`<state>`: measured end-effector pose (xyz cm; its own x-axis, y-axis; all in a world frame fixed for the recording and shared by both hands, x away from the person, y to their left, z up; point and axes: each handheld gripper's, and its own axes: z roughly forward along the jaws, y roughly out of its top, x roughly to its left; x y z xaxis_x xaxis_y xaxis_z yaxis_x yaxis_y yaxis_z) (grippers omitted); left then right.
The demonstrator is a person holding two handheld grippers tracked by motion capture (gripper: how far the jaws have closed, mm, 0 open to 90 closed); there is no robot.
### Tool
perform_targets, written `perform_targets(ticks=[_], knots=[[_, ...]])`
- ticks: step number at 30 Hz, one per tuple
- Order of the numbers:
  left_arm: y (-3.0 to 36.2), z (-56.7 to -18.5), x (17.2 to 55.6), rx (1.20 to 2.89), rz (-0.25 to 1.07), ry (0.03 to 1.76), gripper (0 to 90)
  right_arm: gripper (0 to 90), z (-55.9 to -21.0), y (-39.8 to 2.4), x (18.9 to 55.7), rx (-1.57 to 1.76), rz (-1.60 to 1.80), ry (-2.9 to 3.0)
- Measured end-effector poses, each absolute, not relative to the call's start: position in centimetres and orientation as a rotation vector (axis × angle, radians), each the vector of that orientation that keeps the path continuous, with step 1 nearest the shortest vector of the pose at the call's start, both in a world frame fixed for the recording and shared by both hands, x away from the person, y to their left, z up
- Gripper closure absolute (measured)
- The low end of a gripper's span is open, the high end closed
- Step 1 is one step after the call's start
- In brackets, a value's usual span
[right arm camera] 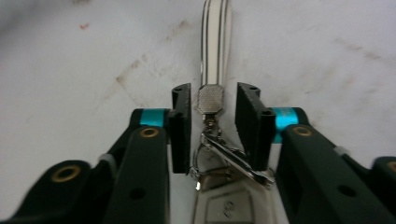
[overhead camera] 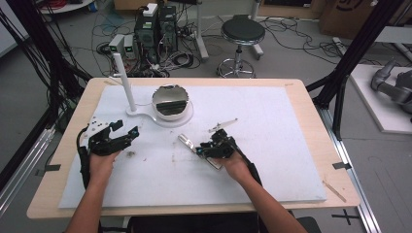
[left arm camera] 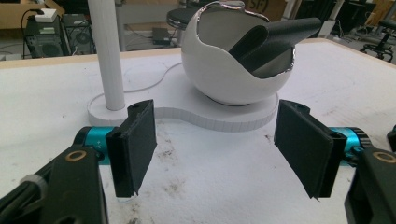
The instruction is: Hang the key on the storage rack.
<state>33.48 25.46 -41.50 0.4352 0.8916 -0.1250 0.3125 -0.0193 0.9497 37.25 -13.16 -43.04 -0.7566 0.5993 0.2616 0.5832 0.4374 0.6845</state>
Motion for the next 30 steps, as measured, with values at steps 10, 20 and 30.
perform_targets(ticks=[10,20,30], knots=[[25.3,-41.5,33.5,1.576,0.638,1.082,35.8,75.3,-42.3,-19.3,37.5,1.058,1.106,2.622],[25.1,-41.6,33.7,1.584,0.627,1.088,35.8,71.7,-43.7,-16.7,36.4,0.871,1.051,2.754],[25.1,-41.6,33.7,1.587,0.625,1.095,35.8,74.1,-43.9,-13.1,35.4,0.741,1.114,2.832]])
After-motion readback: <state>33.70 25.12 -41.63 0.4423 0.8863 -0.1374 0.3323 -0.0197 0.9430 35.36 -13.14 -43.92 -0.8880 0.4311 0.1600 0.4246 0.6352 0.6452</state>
